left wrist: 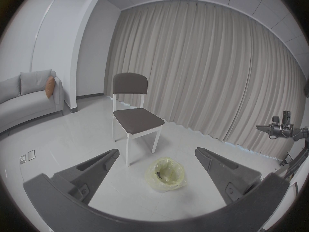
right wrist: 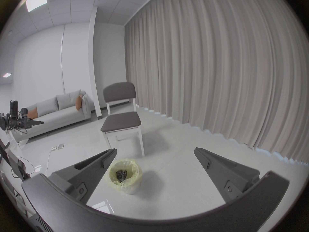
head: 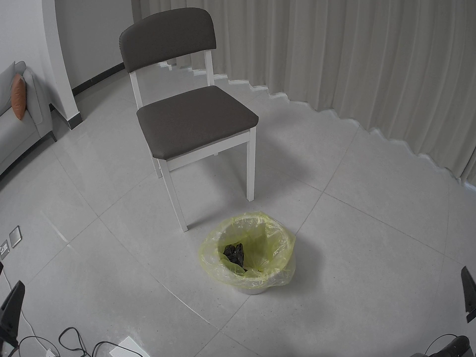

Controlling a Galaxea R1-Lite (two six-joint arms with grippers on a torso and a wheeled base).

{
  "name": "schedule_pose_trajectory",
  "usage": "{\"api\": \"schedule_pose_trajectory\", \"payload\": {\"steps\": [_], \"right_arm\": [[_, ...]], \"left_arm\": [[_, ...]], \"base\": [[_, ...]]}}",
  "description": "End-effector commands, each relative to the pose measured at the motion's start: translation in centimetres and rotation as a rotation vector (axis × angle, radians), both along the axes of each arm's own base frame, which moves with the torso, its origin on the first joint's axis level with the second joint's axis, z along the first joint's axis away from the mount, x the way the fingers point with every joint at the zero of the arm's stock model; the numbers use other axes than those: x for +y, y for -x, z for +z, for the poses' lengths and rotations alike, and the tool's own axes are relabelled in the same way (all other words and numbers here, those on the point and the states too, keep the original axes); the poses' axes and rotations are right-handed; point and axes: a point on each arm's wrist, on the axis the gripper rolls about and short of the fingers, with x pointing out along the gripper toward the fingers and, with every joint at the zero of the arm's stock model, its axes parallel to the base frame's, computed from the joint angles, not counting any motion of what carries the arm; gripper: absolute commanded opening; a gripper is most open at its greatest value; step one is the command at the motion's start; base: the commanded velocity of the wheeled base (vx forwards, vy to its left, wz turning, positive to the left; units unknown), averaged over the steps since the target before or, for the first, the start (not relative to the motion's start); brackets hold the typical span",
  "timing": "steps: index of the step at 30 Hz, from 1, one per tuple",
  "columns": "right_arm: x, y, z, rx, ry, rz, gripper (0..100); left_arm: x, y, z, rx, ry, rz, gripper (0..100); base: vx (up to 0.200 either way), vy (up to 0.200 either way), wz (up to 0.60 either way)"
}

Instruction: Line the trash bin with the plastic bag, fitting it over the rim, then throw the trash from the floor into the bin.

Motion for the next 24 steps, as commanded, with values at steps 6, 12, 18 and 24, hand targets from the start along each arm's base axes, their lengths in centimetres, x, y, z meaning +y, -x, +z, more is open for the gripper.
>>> {"api": "schedule_pose_trajectory", "payload": {"steps": [6, 12, 18, 24], "right_arm": [[0.0, 1.0, -4.4, 0.017, -0.067, -0.061, 100], [-0.1, 1.1, -4.2, -0.011, -0.071, -0.112, 100], [-0.1, 1.1, -4.0, -0.028, -0.074, -0.137, 100], [-0.1, 1.6, -3.0, -0.12, -0.025, -0.039, 100]], "left_arm": [[0.0, 2.1, -2.7, -0.045, 0.026, 0.131, 100], [0.0, 1.8, -3.3, -0.025, 0.023, 0.178, 100], [0.0, 1.5, -3.7, -0.007, 0.021, 0.163, 100], [-0.1, 2.0, -2.7, -0.04, 0.015, 0.106, 100]], "base": [[0.0, 0.0, 0.0], [0.0, 0.0, 0.0], [0.0, 0.0, 0.0], [0.0, 0.0, 0.0]]}}
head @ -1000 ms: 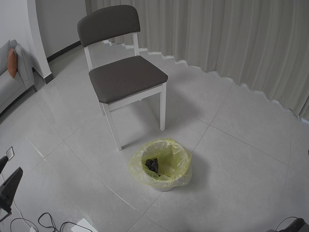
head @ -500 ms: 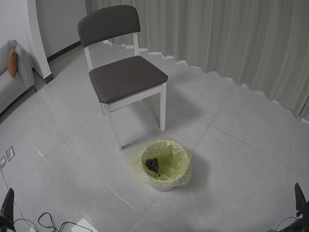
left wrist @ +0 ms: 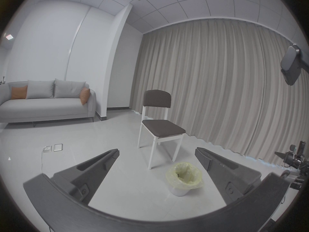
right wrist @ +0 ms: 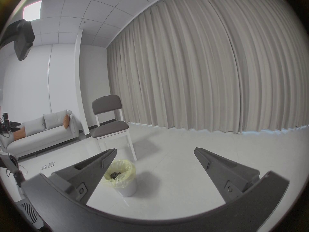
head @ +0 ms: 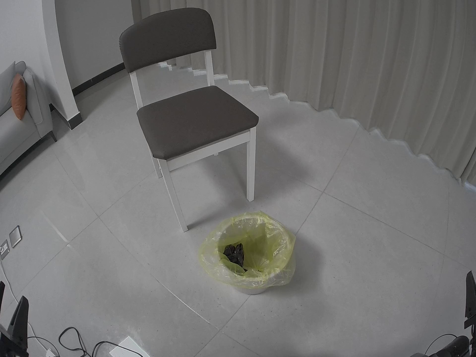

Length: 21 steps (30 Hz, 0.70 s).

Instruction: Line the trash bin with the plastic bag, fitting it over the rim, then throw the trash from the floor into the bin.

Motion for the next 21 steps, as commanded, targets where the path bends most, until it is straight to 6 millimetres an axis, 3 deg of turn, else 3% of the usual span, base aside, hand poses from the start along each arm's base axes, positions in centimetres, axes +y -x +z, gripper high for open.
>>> {"api": "schedule_pose_trajectory", "payload": {"steps": [1, 9, 14, 16, 21], "right_arm": [[0.0, 0.4, -0.1, -0.011, 0.063, 0.092, 100], [0.2, 0.1, -2.0, 0.107, 0.106, 0.15, 100], [0.2, 0.1, -2.0, 0.108, 0.124, 0.14, 100], [0.1, 0.1, -2.0, 0.107, 0.187, 0.092, 100], [0.0, 0.1, -2.0, 0.106, 0.245, 0.059, 100]], "left_arm": [[-0.1, 0.4, 1.0, -0.026, -0.019, -0.049, 100], [-0.2, 0.0, -0.3, 0.038, -0.107, -0.108, 100], [-0.3, -0.7, -1.6, 0.055, -0.156, -0.111, 100], [-0.6, 0.0, -1.7, -0.06, -0.168, -0.072, 100], [-0.7, 0.3, -1.5, -0.101, -0.203, -0.103, 100]], "base": [[0.0, 0.0, 0.0], [0.0, 0.0, 0.0], [0.0, 0.0, 0.0], [0.0, 0.0, 0.0], [0.0, 0.0, 0.0]]}}
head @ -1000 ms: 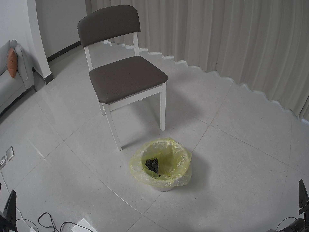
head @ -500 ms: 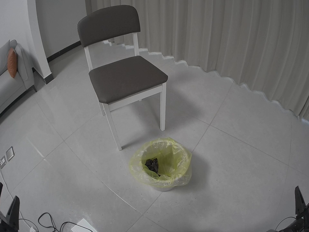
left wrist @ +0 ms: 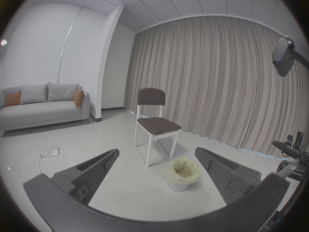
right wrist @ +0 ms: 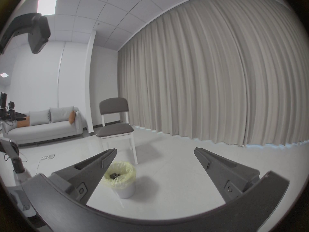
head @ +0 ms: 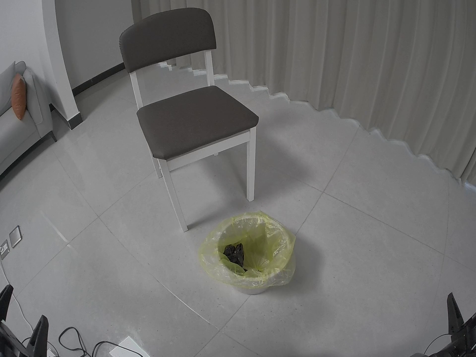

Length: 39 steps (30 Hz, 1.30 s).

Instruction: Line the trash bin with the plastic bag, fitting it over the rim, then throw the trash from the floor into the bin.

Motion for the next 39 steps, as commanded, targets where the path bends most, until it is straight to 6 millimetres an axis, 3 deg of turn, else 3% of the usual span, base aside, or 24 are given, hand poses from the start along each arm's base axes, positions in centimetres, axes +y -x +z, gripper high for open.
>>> {"api": "schedule_pose_trajectory", "payload": {"steps": [1, 5, 10, 16, 20, 25, 26, 28, 33, 39], "right_arm": [[0.0, 0.0, -0.5, 0.001, 0.03, -0.016, 100], [-0.1, 0.0, -0.1, -0.042, 0.141, -0.042, 100], [-0.1, 0.2, 0.9, -0.144, 0.221, -0.079, 100], [-0.1, 0.9, 3.1, -0.363, 0.187, -0.099, 100], [-0.1, 1.2, 3.7, -0.425, 0.005, -0.059, 100], [-0.3, 0.9, 2.9, -0.35, -0.227, -0.089, 100], [-0.4, 0.5, 1.9, -0.246, -0.302, -0.123, 100], [-0.5, 0.2, 1.0, -0.159, -0.327, -0.153, 100], [-0.6, 0.0, -0.6, -0.013, -0.321, -0.245, 100], [-0.7, 0.0, -0.6, -0.023, -0.296, -0.29, 100]], "left_arm": [[-0.2, 0.6, 0.0, -0.06, -0.016, 0.008, 100], [-0.2, 0.1, 1.1, -0.052, -0.162, 0.024, 100], [-0.1, -0.2, -1.4, -0.07, -0.269, 0.025, 100], [-0.3, -1.8, -3.1, -0.239, -0.236, -0.024, 100], [-0.4, -1.6, -2.4, -0.295, -0.163, -0.07, 100], [-0.3, -1.5, -1.9, -0.301, 0.032, -0.055, 100], [-0.1, -1.5, -2.0, -0.273, 0.141, -0.02, 100], [-0.1, -1.7, -2.5, -0.22, 0.192, 0.015, 100], [0.3, -2.1, -4.6, -0.036, 0.112, 0.186, 100], [0.3, -2.1, -4.6, -0.034, 0.089, 0.178, 100]], "base": [[0.0, 0.0, 0.0], [0.0, 0.0, 0.0], [0.0, 0.0, 0.0], [0.0, 0.0, 0.0], [0.0, 0.0, 0.0], [0.0, 0.0, 0.0], [0.0, 0.0, 0.0], [0.0, 0.0, 0.0], [0.0, 0.0, 0.0], [0.0, 0.0, 0.0]]}}
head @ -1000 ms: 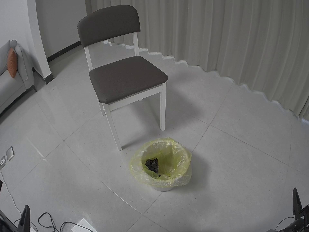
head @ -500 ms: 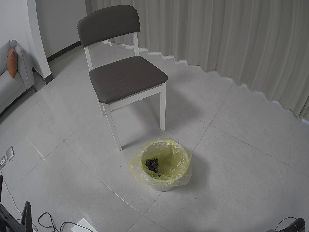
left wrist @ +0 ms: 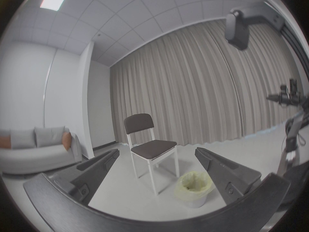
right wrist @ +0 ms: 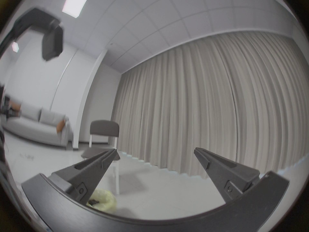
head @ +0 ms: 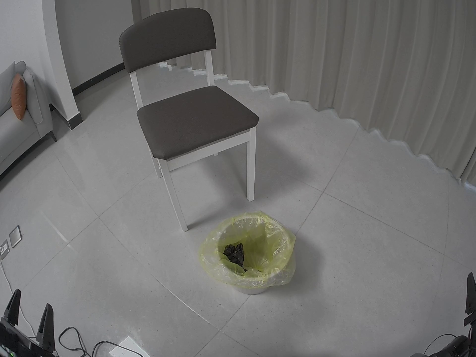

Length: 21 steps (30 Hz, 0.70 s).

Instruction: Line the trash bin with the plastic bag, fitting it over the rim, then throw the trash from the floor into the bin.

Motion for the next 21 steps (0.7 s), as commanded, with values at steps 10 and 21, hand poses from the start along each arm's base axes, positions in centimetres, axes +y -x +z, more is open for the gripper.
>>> {"api": "schedule_pose_trajectory", "payload": {"steps": [10, 21], "right_arm": [[0.08, -0.07, -0.7, 0.062, 0.171, 0.023, 100], [0.61, -0.11, -1.5, 0.133, 0.238, 0.255, 100]], "left_arm": [[-0.14, -0.02, -0.49, -0.003, -0.116, -0.054, 100], [0.12, -0.04, -1.21, 0.073, -0.079, 0.059, 100]], "base": [[0.0, 0.0, 0.0], [0.0, 0.0, 0.0]]}}
